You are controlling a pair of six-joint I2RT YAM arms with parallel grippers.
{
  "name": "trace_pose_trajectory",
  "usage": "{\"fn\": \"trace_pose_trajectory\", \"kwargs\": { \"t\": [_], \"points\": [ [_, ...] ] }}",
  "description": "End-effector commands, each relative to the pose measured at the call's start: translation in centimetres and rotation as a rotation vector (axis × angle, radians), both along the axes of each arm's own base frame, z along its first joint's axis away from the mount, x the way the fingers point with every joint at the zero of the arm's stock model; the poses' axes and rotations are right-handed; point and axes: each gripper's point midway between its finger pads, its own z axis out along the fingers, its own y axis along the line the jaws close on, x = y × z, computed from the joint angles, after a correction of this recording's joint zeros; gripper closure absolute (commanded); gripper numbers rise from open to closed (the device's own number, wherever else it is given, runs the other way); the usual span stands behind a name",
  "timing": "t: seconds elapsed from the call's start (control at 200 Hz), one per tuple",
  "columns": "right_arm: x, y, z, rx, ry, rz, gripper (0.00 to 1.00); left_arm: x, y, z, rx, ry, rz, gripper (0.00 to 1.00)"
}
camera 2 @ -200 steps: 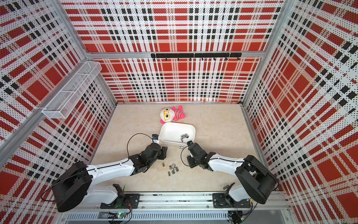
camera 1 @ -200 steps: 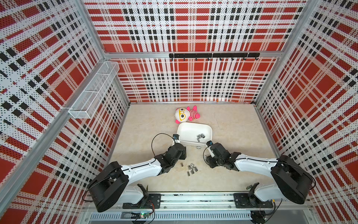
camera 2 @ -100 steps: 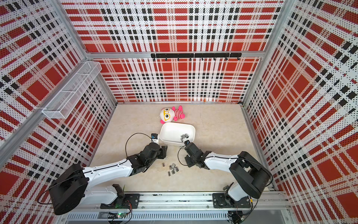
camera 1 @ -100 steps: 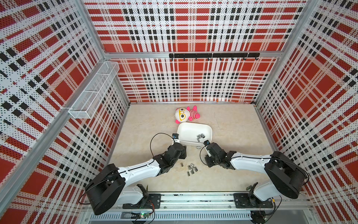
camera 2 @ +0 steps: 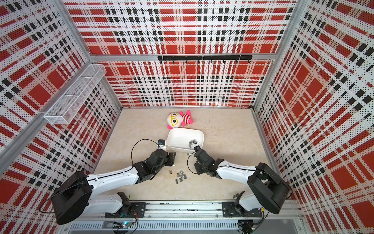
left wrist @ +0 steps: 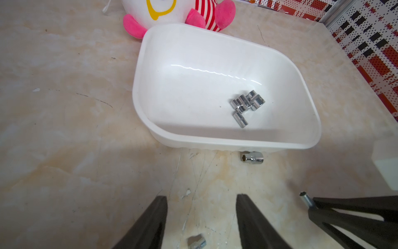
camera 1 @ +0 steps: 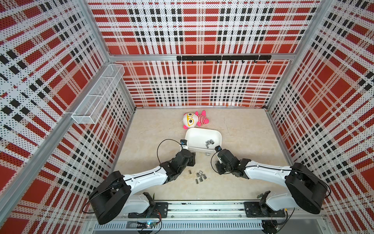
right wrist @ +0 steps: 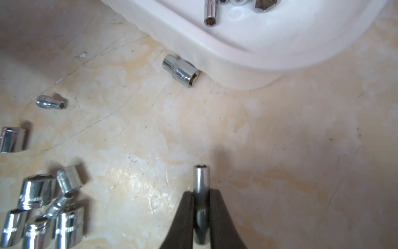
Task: Put the socket on the desktop into the storage box
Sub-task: Pick up the socket head from the center of the board.
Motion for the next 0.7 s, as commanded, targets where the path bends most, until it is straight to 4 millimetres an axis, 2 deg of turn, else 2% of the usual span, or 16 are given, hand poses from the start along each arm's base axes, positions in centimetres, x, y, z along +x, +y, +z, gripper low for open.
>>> {"fn": "trace_pose_trajectory", "kwargs": {
  "t": [0.0,0.22,0.386,0.511,0.611,0.691],
  "points": [
    [0.6,0.0,1.6,0.005,-0.038,-0.022,0.92,-0.6,-0.6,0.3,-0.048,-0.009,-0.015,0.44],
    [3.0,1.3,6.1,0.068,-0.092,-0.025,0.93,-1.7,-1.3,1.3,-0.045,-0.045,-0.022,0.46],
    [6.7,2.9,9.2,0.112,-0.112,-0.032,0.93,-2.3,-1.3,2.2,-0.032,-0.083,-0.011,0.46],
    [10.4,3.1,8.8,0.105,-0.081,-0.068,0.93,-2.3,-0.7,1.4,0.018,-0.085,-0.003,0.46],
    [13.1,3.2,7.2,0.049,-0.054,-0.1,0.92,-2.4,-1.2,0.8,0.043,-0.07,-0.04,0.46],
    [14.4,3.7,6.1,0.04,-0.031,-0.104,0.91,-2.5,-1.6,0.3,0.061,-0.054,-0.051,0.45]
  ]
}}
